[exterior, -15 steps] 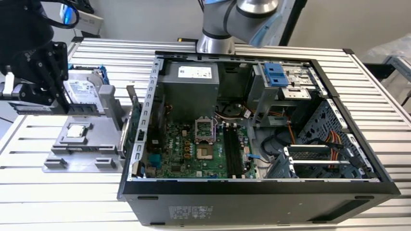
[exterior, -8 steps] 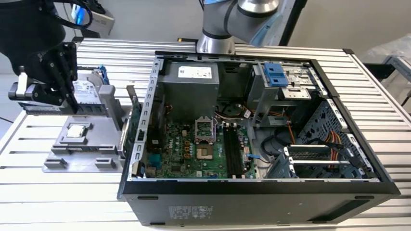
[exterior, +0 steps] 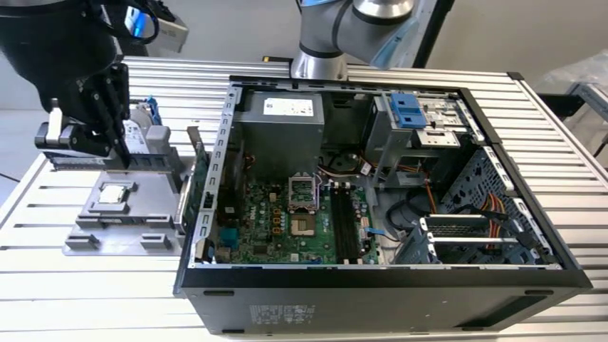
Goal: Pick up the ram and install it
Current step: 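Pick up the ram and move it above insertion slot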
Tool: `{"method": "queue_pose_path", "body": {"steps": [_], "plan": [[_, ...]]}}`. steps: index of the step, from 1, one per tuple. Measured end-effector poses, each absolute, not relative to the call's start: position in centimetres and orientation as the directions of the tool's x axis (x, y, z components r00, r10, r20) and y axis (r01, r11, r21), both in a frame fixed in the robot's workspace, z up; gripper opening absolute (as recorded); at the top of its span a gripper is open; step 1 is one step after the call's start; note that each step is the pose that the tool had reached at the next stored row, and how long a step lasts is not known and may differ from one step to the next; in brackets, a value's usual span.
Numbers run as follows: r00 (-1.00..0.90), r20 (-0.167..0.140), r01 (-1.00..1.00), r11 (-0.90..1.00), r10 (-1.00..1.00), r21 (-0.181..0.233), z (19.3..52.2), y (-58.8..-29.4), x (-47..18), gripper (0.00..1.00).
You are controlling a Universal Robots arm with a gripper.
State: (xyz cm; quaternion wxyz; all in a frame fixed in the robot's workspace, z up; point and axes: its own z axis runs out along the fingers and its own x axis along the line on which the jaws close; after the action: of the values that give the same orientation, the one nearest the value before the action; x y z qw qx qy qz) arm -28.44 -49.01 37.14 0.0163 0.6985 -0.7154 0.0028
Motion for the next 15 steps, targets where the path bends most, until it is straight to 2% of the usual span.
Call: {"method": "queue_pose_path", "body": {"steps": [15], "plan": [[-0.023, 0.027, -1.0, 0.024, -0.999, 0.019, 37.1, -49.0, -25.4, 0.0]]}}
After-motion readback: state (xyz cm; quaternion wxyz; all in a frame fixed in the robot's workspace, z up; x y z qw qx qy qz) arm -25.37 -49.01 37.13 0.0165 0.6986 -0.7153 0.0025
